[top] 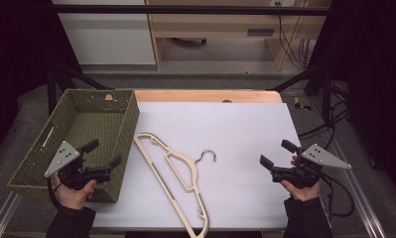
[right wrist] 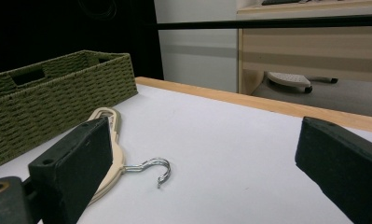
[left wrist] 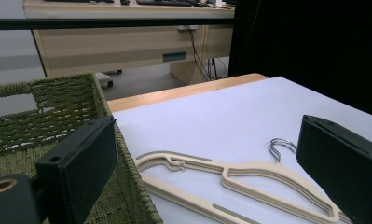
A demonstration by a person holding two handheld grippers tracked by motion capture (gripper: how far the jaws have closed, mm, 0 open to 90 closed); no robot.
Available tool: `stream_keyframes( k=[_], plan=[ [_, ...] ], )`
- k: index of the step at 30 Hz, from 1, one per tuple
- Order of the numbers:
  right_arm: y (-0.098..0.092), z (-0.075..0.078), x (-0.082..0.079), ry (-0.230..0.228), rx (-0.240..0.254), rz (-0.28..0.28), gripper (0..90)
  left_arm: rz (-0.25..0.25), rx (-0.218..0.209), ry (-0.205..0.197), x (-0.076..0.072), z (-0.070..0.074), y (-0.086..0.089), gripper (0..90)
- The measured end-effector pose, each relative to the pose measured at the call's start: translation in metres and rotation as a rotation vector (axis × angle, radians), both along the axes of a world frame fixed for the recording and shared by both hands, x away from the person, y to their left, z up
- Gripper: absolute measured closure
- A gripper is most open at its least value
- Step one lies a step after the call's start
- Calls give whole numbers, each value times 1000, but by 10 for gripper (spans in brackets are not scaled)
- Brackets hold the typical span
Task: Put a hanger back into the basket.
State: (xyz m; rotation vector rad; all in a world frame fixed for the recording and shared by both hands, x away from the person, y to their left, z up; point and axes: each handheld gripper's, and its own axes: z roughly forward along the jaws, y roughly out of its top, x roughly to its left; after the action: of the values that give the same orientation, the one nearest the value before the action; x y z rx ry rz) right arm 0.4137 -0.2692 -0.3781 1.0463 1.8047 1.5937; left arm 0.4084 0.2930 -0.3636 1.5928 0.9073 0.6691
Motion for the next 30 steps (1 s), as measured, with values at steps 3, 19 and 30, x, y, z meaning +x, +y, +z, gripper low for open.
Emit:
stream_keyframes(
  k=[3, 19, 30],
  plan=[
    [0, 0, 0, 4, 1, 1, 43, -7, 9, 1, 0, 1, -5, 53],
    [7, 1, -1, 5, -4, 24, 43, -95, 88, 50, 6, 1, -50, 54],
    [10, 1, -1, 4, -19, 31, 45, -132, 150, 120, 21, -7, -83, 55]
  ],
)
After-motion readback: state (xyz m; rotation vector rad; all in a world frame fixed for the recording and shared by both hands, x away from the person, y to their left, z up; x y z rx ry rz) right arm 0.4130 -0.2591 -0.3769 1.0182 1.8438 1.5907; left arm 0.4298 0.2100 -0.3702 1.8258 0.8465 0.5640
